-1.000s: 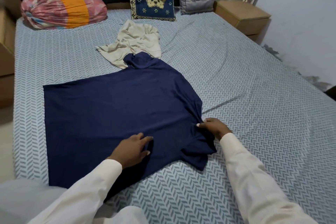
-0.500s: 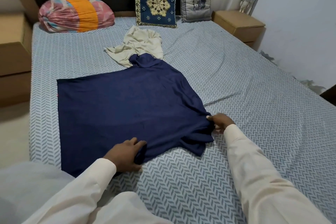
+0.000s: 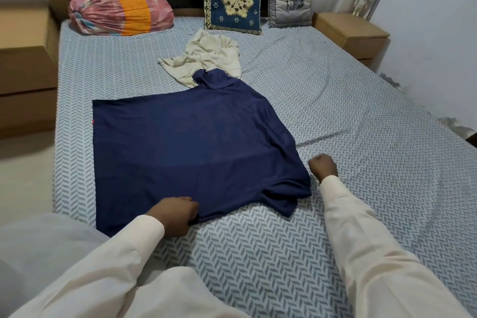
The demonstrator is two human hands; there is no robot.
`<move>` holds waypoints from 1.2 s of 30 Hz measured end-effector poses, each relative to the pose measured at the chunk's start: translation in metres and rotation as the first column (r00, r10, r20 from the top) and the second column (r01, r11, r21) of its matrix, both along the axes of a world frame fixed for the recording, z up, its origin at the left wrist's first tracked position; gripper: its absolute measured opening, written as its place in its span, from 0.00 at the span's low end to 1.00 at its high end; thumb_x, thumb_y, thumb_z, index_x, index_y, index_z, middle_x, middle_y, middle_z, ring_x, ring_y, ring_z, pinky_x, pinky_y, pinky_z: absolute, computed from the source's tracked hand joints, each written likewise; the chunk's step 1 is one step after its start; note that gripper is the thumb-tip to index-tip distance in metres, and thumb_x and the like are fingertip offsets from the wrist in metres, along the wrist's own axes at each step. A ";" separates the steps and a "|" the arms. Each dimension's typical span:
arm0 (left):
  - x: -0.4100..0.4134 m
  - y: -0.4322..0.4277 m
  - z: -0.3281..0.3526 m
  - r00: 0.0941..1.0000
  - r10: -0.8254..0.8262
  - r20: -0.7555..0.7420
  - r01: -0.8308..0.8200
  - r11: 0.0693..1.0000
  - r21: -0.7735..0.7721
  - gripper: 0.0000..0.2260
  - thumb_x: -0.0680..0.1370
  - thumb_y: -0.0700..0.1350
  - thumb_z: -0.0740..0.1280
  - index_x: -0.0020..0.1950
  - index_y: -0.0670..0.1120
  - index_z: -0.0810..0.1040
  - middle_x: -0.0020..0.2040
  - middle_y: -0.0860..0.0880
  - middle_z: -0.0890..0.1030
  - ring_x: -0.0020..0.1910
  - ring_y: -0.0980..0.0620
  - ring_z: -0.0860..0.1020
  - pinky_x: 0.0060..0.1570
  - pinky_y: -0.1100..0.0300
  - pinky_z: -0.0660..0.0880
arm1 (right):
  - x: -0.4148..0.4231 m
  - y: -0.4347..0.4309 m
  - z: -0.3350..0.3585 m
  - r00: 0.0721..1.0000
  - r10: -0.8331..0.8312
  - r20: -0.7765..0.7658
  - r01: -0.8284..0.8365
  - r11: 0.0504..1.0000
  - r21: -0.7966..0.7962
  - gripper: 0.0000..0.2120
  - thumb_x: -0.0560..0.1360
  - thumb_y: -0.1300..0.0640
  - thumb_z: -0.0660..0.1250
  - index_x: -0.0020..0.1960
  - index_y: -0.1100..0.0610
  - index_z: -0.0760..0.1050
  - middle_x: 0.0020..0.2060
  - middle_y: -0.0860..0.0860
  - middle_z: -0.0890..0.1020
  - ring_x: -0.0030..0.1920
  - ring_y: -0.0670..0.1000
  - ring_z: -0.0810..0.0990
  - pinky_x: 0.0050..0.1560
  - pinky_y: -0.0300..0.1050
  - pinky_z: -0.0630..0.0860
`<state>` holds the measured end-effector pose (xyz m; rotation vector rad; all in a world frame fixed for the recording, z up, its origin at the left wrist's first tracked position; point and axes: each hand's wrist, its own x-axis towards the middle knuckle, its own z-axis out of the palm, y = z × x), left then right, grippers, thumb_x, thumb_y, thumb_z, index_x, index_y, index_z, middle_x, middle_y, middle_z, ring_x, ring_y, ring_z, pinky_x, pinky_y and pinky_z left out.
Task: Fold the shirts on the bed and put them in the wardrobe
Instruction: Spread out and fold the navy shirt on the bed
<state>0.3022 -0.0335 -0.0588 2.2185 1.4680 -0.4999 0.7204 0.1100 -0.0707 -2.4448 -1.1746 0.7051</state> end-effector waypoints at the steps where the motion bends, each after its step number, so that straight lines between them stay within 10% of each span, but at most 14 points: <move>1: -0.001 0.002 0.002 0.999 0.022 0.036 -0.022 0.999 0.025 0.08 0.74 0.44 0.61 0.52 0.51 0.72 0.53 0.52 0.73 0.48 0.49 0.75 0.43 0.57 0.70 | -0.003 0.007 0.002 1.000 -0.001 -0.005 0.001 0.997 0.073 0.08 0.73 0.58 0.62 0.46 0.59 0.79 0.49 0.61 0.83 0.53 0.63 0.80 0.51 0.47 0.73; 9: 0.006 0.047 -0.013 0.979 0.190 0.079 -0.205 0.926 0.316 0.31 0.77 0.59 0.63 0.78 0.55 0.58 0.69 0.48 0.67 0.64 0.44 0.68 0.58 0.50 0.72 | -0.010 0.090 -0.008 0.997 0.059 -0.051 -0.054 0.995 0.083 0.09 0.70 0.53 0.64 0.36 0.57 0.76 0.42 0.56 0.83 0.52 0.62 0.82 0.56 0.53 0.76; 19: 0.010 0.092 -0.011 0.940 0.341 -0.004 -0.334 0.924 0.185 0.51 0.65 0.73 0.68 0.80 0.58 0.48 0.74 0.49 0.61 0.70 0.44 0.62 0.65 0.48 0.67 | -0.024 0.118 0.005 0.998 0.010 0.056 -0.015 0.996 0.088 0.08 0.74 0.55 0.65 0.48 0.52 0.83 0.51 0.56 0.84 0.55 0.60 0.81 0.58 0.51 0.75; 29: 0.011 0.098 -0.011 0.939 0.338 -0.065 -0.320 0.926 0.198 0.52 0.65 0.74 0.67 0.81 0.56 0.48 0.75 0.47 0.58 0.71 0.43 0.61 0.63 0.47 0.69 | -0.027 0.122 0.002 0.996 0.054 -0.069 -0.047 0.995 0.091 0.17 0.75 0.52 0.68 0.60 0.59 0.71 0.60 0.62 0.78 0.61 0.63 0.76 0.60 0.51 0.71; 36: 0.010 0.066 -0.022 0.977 0.197 0.079 -0.213 0.909 0.358 0.28 0.73 0.67 0.64 0.67 0.52 0.68 0.64 0.49 0.70 0.62 0.45 0.69 0.56 0.50 0.70 | -0.011 0.036 -0.017 0.991 0.045 -0.124 -0.063 0.987 -0.149 0.48 0.59 0.21 0.68 0.57 0.62 0.78 0.51 0.58 0.84 0.54 0.60 0.82 0.53 0.48 0.76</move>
